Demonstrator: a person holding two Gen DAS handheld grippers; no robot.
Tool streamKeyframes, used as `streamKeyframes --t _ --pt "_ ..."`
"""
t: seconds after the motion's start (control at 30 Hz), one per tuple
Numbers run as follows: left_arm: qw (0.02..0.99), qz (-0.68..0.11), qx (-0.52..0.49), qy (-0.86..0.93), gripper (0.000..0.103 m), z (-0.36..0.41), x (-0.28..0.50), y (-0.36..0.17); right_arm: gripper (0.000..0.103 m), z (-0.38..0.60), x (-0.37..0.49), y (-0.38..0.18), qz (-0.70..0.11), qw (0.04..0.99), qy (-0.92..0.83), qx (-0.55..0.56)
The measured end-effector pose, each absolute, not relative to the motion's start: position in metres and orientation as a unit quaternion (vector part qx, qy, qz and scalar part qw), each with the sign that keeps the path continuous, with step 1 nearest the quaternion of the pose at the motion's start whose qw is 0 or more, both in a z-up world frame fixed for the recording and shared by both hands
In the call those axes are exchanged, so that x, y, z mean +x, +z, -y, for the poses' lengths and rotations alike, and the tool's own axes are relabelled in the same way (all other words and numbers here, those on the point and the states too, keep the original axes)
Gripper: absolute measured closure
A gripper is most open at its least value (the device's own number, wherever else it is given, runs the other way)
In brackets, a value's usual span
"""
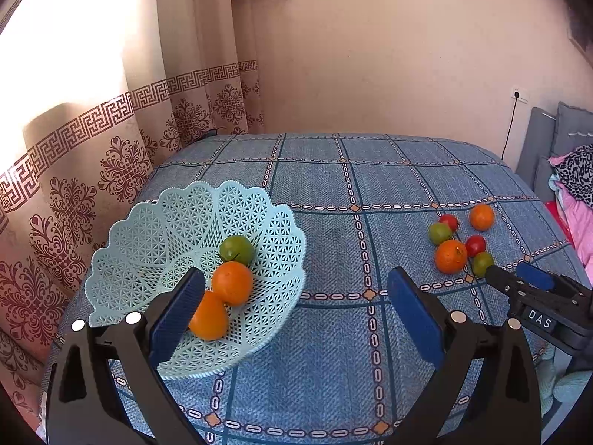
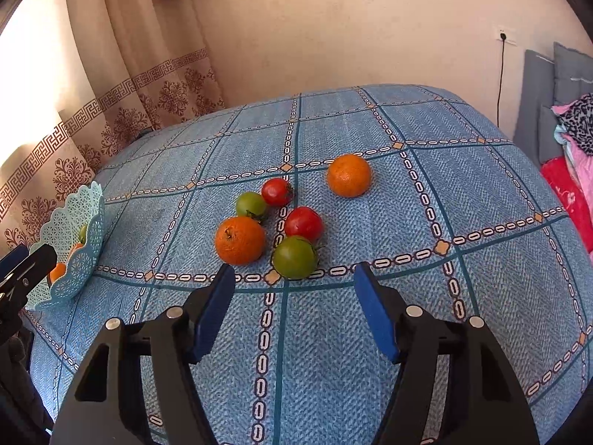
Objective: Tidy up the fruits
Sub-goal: 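Grasp a green tomato with the right tool while the left tool grasps a tangerine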
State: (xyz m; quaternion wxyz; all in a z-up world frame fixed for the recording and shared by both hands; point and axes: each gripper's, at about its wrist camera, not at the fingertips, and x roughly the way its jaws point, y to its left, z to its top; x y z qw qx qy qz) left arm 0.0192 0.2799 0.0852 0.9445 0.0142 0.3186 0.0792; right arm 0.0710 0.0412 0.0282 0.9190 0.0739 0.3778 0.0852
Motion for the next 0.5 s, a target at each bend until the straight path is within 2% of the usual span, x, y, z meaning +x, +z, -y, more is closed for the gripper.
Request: streamKeyframes --t 0.07,0.17,0.4,0.5 --pt "0.945 -0.318 0.015 0.077 0.003 -0.275 0.02 0.085 0.048 -0.043 0.078 0.025 -0.387 0.916 0.087 0.068" --pt "0.945 -0.317 0.015 0.073 0.003 -0.27 0.023 0.084 0.054 -0.04 0.088 0.02 -0.399 0.91 0.09 0.076" --pt "0.944 -0.322 0.024 0.061 0.003 -0.251 0.034 0.076 0.06 -0.038 0.104 0.008 -0.414 0.901 0.098 0.081" --pt "0.943 -0.326 0.027 0.055 0.003 -0.242 0.042 0.073 0.066 -0.04 0.105 0.008 -0.414 0.901 0.107 0.078"
